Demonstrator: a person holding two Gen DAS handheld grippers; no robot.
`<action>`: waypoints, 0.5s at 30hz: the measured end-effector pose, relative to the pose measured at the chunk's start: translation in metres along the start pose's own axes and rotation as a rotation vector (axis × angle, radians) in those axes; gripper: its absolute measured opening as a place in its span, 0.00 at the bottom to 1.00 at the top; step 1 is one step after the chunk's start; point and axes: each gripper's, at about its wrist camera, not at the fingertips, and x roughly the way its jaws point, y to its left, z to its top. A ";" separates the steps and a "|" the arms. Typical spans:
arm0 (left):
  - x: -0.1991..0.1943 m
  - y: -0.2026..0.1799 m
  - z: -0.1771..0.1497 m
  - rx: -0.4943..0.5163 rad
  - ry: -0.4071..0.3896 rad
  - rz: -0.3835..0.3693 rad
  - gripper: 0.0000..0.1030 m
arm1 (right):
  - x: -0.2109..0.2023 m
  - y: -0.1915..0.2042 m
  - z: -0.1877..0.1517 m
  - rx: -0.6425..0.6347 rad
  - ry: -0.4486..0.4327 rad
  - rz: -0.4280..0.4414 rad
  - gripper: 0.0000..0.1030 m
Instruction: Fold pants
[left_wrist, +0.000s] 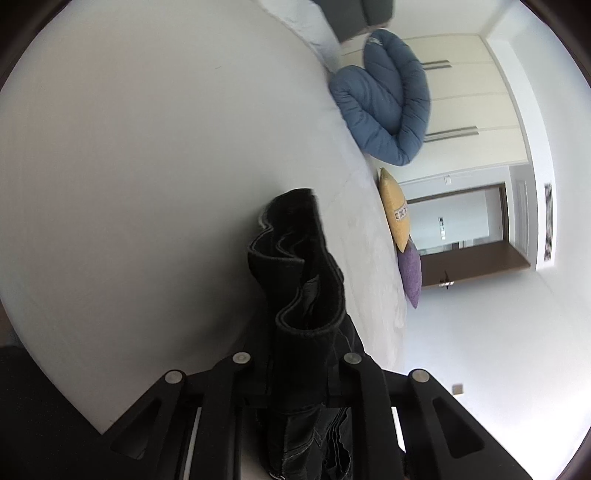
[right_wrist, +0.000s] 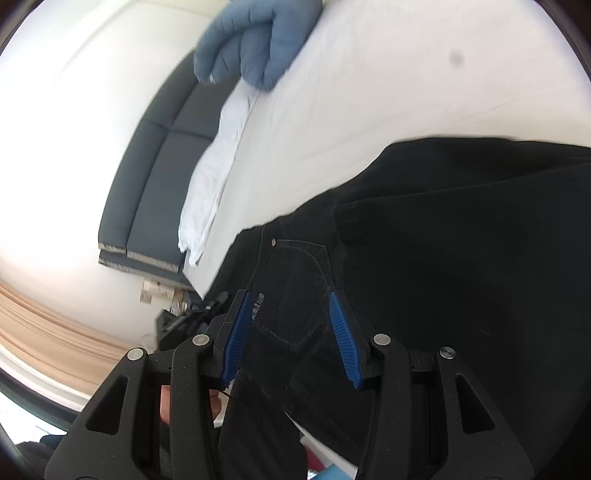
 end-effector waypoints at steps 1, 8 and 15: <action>-0.001 -0.007 -0.001 0.024 -0.003 0.004 0.16 | 0.007 -0.002 0.002 0.010 0.016 -0.005 0.42; 0.001 -0.059 -0.010 0.174 -0.016 0.012 0.16 | 0.044 -0.032 -0.004 0.070 0.029 -0.080 0.40; 0.009 -0.106 -0.029 0.312 0.000 0.008 0.16 | 0.039 -0.028 -0.016 0.021 -0.002 -0.085 0.40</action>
